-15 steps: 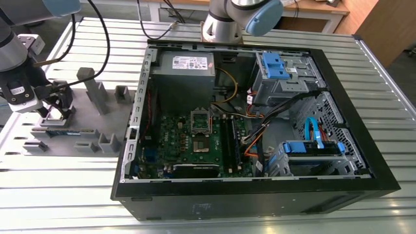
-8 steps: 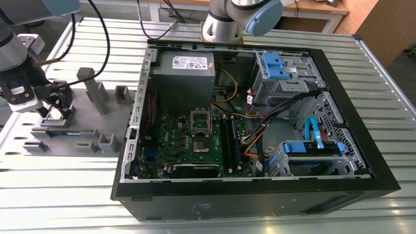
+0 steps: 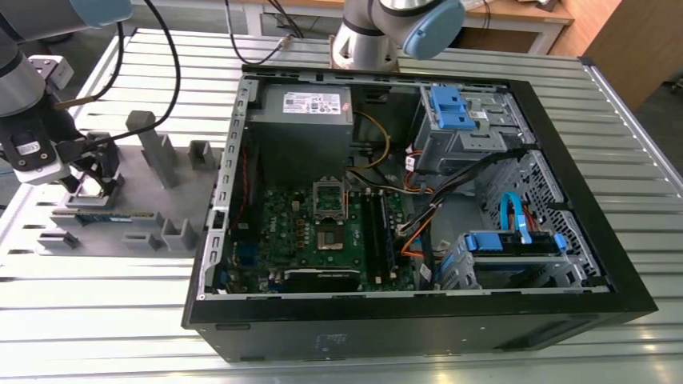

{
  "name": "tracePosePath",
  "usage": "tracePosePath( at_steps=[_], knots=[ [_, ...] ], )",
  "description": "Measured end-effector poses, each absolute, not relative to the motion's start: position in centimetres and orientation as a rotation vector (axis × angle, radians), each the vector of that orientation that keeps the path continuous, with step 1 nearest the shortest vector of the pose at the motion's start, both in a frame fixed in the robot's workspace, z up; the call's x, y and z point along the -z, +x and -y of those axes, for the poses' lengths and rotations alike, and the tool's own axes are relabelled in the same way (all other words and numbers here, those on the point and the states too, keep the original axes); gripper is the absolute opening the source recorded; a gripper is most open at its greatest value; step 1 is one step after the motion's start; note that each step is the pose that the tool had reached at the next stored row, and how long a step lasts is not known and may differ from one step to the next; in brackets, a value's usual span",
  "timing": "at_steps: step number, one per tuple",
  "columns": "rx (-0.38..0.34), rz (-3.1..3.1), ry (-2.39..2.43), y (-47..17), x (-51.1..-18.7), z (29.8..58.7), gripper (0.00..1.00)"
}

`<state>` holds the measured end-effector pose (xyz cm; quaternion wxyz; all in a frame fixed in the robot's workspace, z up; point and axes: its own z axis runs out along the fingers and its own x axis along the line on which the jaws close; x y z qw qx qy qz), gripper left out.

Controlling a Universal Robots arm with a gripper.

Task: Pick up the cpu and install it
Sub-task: 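Pick up the cpu and move it towards the insertion slot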

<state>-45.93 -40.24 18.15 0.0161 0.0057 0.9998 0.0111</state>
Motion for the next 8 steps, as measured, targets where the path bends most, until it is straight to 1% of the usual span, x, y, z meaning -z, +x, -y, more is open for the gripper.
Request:
tracePosePath(
  at_steps=[5, 6, 8],
  knots=[
    [-0.035, -3.109, 0.018, -45.93, -18.17, 40.24, 0.57],
    [-0.035, -3.109, 0.018, -45.93, -18.17, 40.24, 0.51],
    [-0.035, -3.109, 0.018, -45.93, -18.18, 40.24, 0.51]
  ],
)
